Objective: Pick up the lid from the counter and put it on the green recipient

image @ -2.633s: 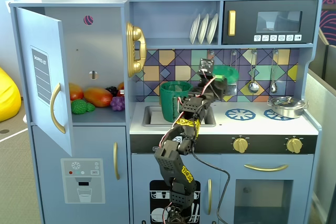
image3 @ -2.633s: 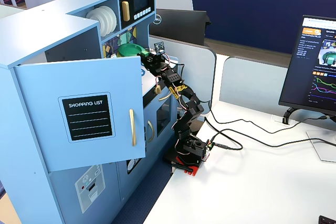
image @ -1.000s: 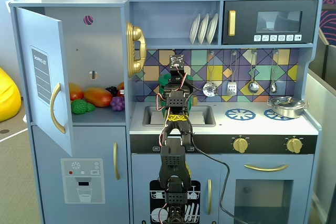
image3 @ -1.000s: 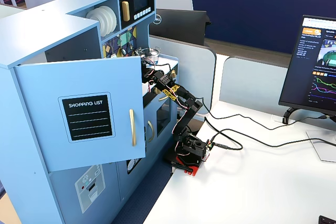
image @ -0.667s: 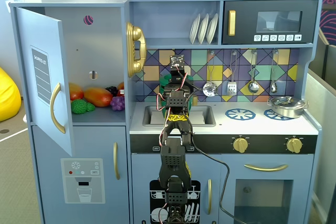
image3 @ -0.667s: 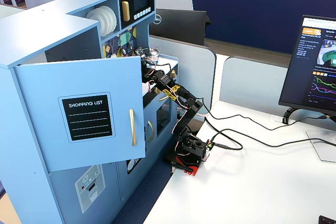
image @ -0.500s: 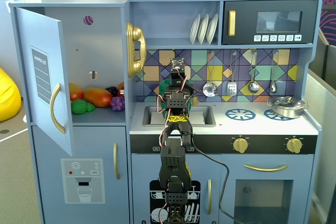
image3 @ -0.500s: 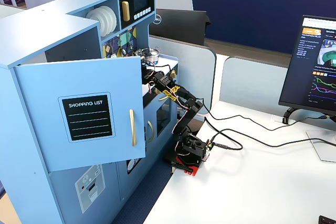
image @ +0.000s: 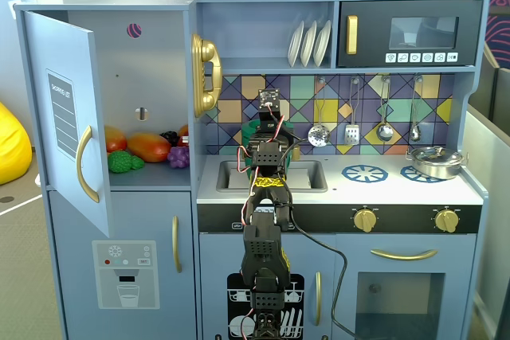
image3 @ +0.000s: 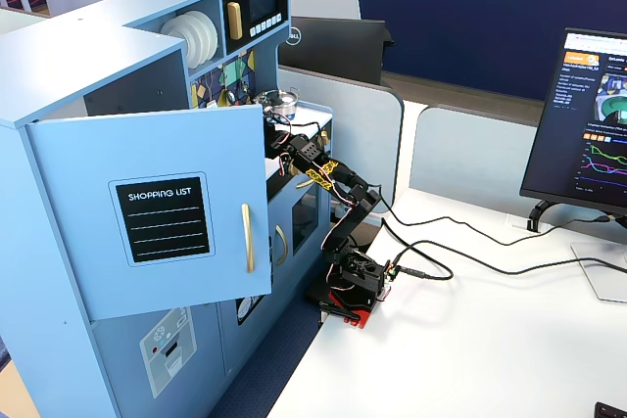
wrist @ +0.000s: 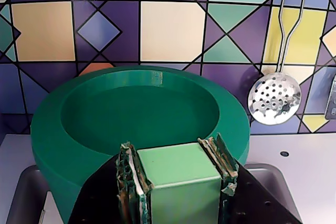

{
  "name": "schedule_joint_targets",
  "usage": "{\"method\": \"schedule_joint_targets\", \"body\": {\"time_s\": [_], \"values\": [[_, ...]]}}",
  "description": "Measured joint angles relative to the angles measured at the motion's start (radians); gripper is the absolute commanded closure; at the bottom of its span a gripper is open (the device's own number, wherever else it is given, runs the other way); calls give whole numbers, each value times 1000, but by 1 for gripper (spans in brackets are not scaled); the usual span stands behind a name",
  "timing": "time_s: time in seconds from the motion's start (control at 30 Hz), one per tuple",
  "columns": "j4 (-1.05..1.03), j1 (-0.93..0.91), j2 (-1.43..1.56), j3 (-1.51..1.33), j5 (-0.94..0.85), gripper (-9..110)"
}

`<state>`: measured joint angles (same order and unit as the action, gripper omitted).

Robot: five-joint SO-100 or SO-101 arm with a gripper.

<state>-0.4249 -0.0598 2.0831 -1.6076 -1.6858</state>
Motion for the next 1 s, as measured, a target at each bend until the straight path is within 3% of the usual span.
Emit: {"method": "schedule_joint_targets", "body": {"time_s": [0.27,0.6,1.0], "values": [[5,17,0,0,-20,101],[5,9,0,0,-20,69],[5,-49,3,-11,8,60]]}}
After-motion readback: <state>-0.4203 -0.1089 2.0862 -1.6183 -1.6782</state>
